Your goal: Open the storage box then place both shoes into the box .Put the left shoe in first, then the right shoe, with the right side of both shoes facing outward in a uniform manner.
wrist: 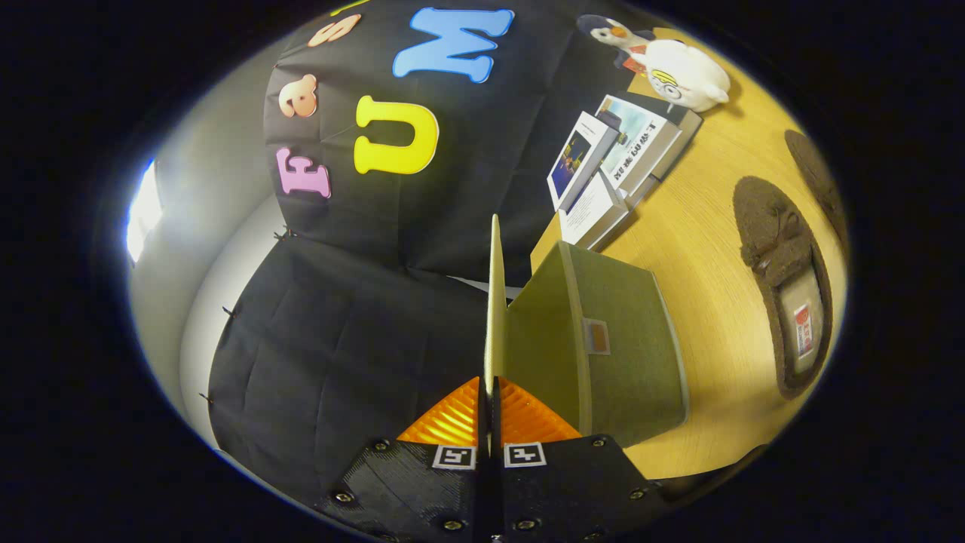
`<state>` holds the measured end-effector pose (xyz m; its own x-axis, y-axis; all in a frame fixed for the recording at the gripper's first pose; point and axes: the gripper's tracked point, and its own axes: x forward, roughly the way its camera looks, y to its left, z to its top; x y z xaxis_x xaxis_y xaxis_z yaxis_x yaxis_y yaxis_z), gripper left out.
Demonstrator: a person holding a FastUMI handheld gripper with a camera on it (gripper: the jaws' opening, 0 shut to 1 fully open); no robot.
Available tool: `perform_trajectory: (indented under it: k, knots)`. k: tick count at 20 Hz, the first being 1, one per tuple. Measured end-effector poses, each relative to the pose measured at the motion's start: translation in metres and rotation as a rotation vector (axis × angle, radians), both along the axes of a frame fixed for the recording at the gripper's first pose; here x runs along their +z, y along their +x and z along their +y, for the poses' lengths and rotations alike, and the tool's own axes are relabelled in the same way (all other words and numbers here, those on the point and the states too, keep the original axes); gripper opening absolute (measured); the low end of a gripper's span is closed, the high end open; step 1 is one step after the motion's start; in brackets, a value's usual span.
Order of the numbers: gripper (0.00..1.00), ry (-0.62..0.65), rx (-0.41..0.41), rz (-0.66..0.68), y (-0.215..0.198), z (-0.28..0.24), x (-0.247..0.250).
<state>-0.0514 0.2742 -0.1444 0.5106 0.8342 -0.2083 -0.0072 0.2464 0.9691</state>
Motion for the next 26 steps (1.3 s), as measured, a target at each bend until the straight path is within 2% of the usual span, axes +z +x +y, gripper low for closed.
perform_trajectory:
  k: [14, 19, 26]
  knots:
    - [0.00, -0.176, 0.099, -0.165, 0.015, 0.096, 0.097]
    - [0.00, -0.251, 0.131, -0.217, 0.011, 0.136, 0.112]
    - [0.00, -0.254, 0.180, -0.217, 0.002, 0.194, 0.112]
